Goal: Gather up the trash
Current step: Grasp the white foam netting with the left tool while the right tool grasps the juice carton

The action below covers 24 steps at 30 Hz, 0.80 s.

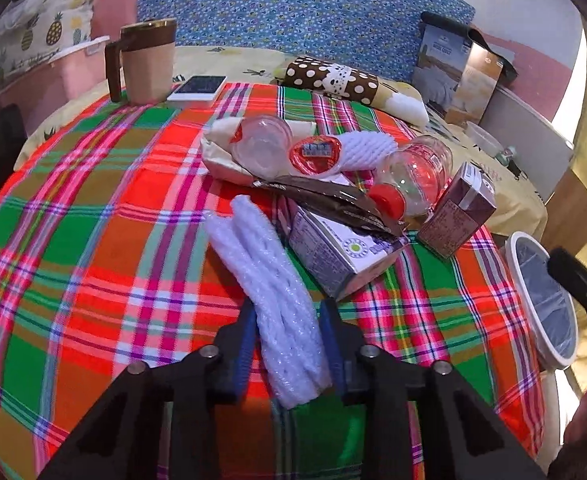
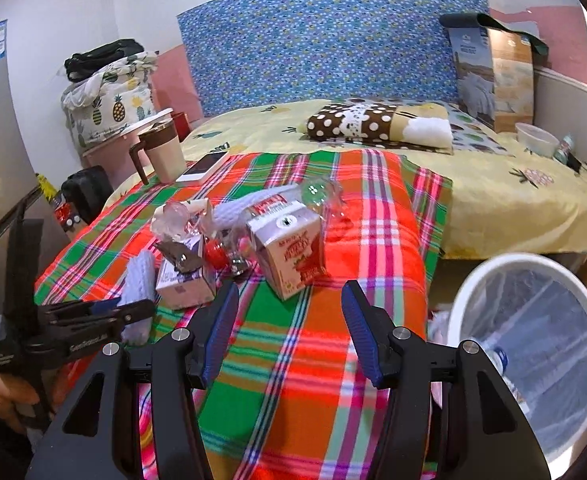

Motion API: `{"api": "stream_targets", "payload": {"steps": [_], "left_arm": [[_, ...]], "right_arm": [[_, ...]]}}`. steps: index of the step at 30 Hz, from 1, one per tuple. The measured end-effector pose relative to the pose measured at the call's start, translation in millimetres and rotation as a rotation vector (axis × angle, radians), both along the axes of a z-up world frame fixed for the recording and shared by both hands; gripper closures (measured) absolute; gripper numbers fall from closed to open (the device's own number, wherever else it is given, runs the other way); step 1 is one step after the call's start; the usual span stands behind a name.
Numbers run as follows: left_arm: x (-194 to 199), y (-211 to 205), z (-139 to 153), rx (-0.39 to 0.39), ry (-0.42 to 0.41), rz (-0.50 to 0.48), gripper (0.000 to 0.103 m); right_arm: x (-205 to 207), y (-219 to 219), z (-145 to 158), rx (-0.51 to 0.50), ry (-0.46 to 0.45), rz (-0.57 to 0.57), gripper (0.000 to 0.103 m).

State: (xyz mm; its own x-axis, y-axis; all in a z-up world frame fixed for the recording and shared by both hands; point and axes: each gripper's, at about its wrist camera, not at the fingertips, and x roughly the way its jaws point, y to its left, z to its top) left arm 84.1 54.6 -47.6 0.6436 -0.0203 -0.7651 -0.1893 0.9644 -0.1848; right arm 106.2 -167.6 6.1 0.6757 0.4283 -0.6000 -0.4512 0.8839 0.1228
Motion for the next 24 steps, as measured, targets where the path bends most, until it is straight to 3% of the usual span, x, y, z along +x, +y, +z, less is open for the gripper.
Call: {"api": "stream_targets", "payload": {"steps": [13, 24], "left_arm": [[4.1, 22.7, -1.0, 0.002, -0.001, -0.008, 0.077], [8.3, 24.6, -3.3, -0.009, 0.002, -0.030, 0.077]], "right_arm": [[41.7, 11.6, 1.3, -0.002, -0.020, 0.099, 0.047], [35.9, 24.0, -3.6, -0.082, -0.021, 0.236, 0.039]]}}
